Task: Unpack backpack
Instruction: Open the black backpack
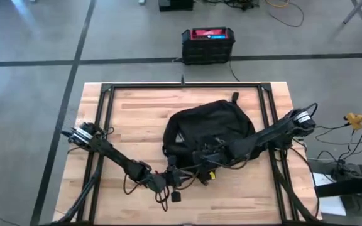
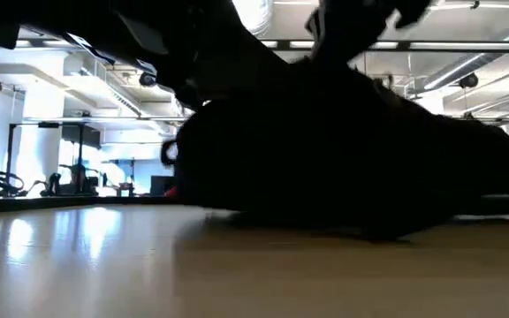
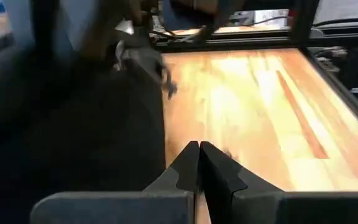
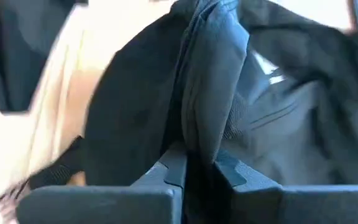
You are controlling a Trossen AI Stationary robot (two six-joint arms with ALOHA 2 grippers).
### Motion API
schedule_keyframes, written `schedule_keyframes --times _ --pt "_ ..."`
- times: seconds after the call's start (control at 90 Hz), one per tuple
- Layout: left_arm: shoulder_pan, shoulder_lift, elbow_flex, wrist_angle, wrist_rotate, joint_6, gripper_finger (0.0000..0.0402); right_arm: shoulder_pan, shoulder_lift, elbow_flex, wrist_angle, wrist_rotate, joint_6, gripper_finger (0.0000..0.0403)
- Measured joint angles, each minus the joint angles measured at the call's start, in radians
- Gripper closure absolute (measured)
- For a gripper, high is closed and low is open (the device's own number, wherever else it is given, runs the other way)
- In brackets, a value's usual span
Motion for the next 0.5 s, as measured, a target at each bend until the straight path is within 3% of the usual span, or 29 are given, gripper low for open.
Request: schedule_keyframes --times 0.222,0.367,0.5 --pt "0.016 0.0 0.001 0.112 -0.201 -0.011 0.0398 -0.019 -0.04 0.04 0.027 0.073 0.062 0.04" --pt "0.039 0.0 0.001 0.171 -0.19 -0.013 0.0369 -0.047 -0.02 0.024 0.03 0.073 0.165 0.04" --pt "0.055 0.001 0.002 0.192 -0.105 -0.013 0.0312 -0.053 -0.015 0.023 0.029 0.078 0.184 0.04"
